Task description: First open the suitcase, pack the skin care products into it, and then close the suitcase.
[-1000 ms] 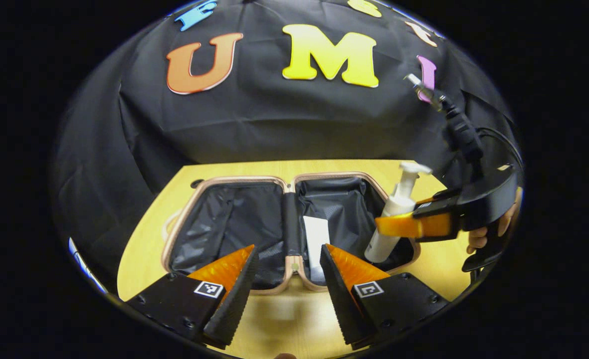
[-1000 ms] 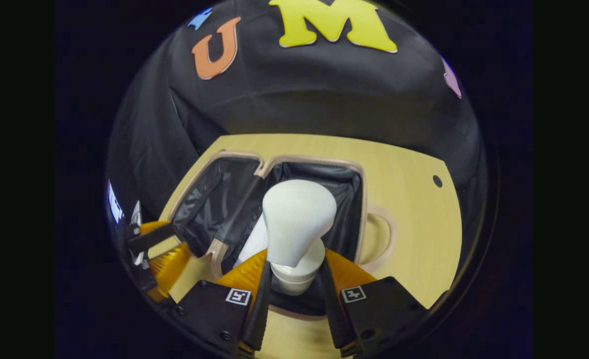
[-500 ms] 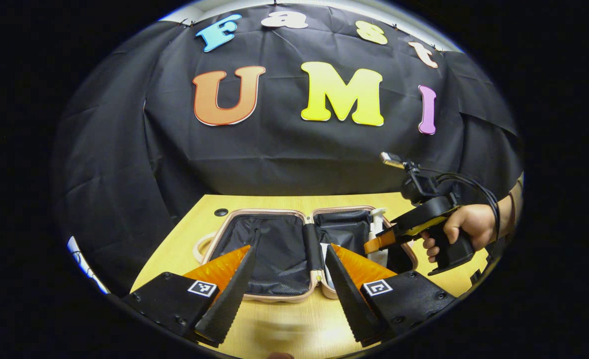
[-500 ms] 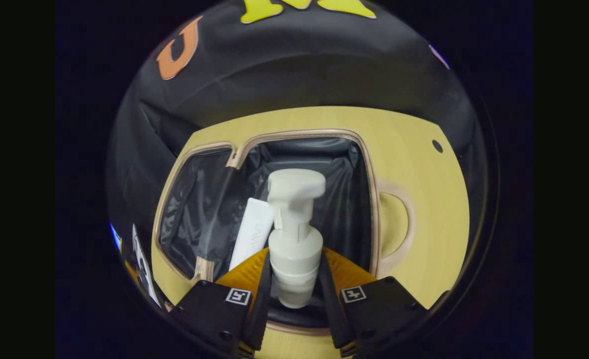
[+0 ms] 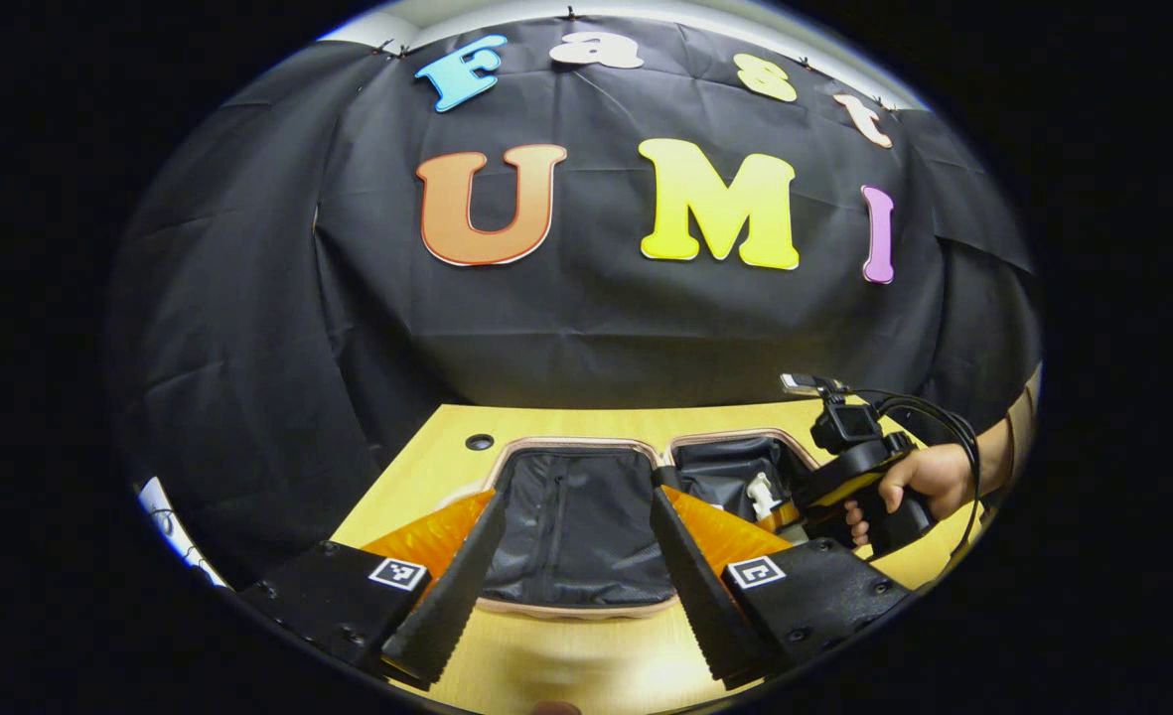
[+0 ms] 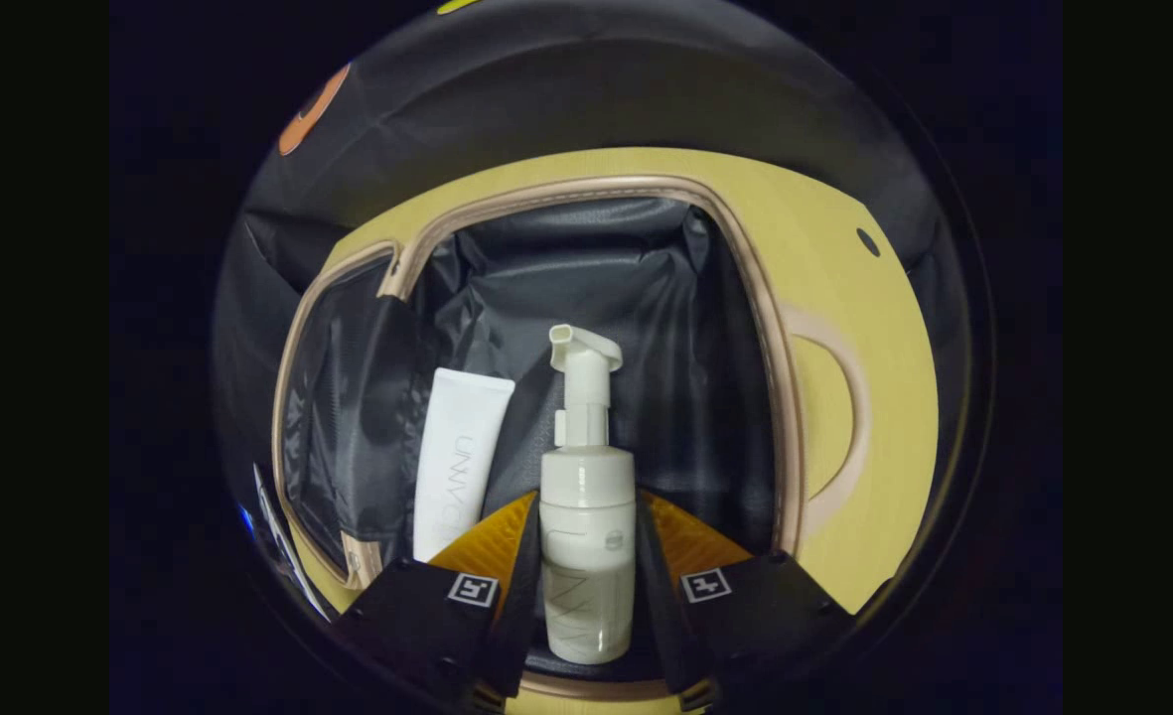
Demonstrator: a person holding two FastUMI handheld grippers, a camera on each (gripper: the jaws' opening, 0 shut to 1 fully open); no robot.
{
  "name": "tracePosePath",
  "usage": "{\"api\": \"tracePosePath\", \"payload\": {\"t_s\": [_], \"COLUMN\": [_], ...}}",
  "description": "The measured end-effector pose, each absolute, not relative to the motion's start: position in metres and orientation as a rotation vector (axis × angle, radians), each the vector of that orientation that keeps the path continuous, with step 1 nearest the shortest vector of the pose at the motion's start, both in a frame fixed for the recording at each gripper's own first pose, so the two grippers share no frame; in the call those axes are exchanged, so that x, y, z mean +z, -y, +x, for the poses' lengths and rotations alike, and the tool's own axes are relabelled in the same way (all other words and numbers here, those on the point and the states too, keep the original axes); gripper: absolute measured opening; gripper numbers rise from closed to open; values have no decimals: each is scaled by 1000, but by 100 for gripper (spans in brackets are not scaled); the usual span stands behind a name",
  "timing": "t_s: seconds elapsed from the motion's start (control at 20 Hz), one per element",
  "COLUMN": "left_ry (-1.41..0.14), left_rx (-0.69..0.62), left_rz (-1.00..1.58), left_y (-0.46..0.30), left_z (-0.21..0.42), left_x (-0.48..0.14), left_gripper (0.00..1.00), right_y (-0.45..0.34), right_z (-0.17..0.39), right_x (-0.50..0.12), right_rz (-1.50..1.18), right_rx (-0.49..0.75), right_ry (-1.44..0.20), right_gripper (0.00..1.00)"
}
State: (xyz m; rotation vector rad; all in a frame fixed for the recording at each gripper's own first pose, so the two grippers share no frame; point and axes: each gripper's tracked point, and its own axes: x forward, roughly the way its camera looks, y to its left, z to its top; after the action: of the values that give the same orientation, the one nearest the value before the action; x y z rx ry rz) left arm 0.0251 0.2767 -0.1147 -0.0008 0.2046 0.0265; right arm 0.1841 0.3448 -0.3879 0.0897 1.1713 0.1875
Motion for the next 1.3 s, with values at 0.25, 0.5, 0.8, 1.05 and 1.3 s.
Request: {"api": "tracePosePath", "payload": {"t_s": [0.25,0.5,0.8,1.05,1.3], "left_ry": [-187,-228,-314,-340,-352], "left_rx": [52,61,137,145,119], "left_rz": [-14,-69,-469,-942,-1236], "left_y": [-305,-342,-409,-439,-452], "left_z": [41,58,82,104,109], "left_x": [-105,-129,-196,-243,-266], "left_gripper": [95,98,98,98,96], "right_y": [-353,-356,-317,-267,-230], "right_z": [176,151,69,14,-7], "right_x": [-381,-322,-194,-134,-126], "right_rz": [120,200,124,132,116], "right_rx": [219,291,427,383,321], "right_ry": [-1159,-1055,-784,-651,-626], "right_gripper": [60,82,82,78,82]}}
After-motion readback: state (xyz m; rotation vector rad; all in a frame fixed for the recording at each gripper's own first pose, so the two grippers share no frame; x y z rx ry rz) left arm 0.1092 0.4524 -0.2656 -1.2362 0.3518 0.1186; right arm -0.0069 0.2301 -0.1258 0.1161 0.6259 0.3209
